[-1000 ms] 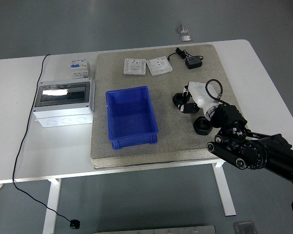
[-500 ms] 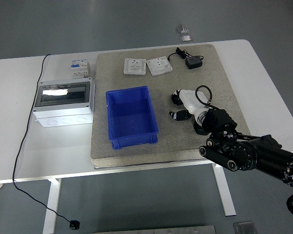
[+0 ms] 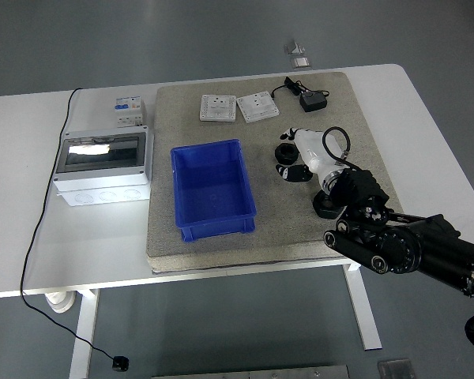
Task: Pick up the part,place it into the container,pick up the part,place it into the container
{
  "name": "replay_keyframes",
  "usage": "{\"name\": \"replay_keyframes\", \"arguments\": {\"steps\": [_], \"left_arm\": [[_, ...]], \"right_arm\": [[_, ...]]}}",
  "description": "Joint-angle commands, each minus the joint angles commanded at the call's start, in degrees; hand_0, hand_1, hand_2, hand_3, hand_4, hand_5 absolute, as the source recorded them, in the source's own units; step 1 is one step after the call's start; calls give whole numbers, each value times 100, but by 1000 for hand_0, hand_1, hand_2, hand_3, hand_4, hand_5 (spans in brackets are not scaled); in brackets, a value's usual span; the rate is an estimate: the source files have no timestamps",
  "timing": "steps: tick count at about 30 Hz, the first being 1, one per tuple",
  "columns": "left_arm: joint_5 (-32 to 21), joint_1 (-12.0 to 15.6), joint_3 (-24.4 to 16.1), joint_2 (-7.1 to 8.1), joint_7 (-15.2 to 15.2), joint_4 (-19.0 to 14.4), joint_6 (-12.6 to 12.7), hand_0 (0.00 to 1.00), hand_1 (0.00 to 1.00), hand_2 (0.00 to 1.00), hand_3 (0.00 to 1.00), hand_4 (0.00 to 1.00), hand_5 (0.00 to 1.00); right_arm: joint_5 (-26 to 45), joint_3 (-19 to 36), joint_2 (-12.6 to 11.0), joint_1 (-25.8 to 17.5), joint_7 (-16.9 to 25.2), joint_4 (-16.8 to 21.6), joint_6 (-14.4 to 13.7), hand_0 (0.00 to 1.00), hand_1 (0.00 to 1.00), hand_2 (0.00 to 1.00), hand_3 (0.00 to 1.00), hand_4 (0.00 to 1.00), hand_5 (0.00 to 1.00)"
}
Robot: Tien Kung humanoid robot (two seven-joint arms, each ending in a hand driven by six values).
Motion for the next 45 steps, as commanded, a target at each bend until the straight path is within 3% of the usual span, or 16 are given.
{"name": "replay_keyframes", "arguments": {"steps": [4,5,8,15,28,29,34,35,45], "left_arm": [[20,-5,-12,2,11,-1,-2,665,675,703,631,648,663],[27,-7,-16,4,13,-2,-3,665,675,703,629,647,663],[39,-13,-20,9,15,-2,-4,665,675,703,629,647,663],[29,-18,-7,15,-4,-3,6,664,675,703,629,646,661],[3,-8,11,11,-41,-4,26,664,674,701,626,643,660],[-1,-6,13,11,-46,-4,29,663,674,702,626,643,659],[-4,-1,15,12,-64,-2,39,663,674,702,626,643,659],[-6,0,16,11,-67,-2,41,661,674,699,624,642,657],[-23,6,30,4,-90,-3,58,661,672,699,624,640,656]], "right_arm": [[193,-340,126,117,-25,-143,145,753,709,757,727,749,277],[236,-428,160,150,-36,-187,181,772,742,775,743,764,338],[324,-599,227,215,-57,-292,248,772,742,775,743,764,338],[444,-731,235,290,-88,-492,323,779,751,782,748,765,347],[271,-665,143,282,-114,-336,284,781,756,780,739,774,356],[235,-641,120,276,-113,-297,270,781,745,756,623,760,369],[85,-533,25,244,-91,-134,174,781,745,756,623,760,369],[59,-512,11,237,-87,-112,157,766,714,675,362,748,381],[-90,-238,-111,170,-35,-15,34,760,701,643,305,747,394]]}}
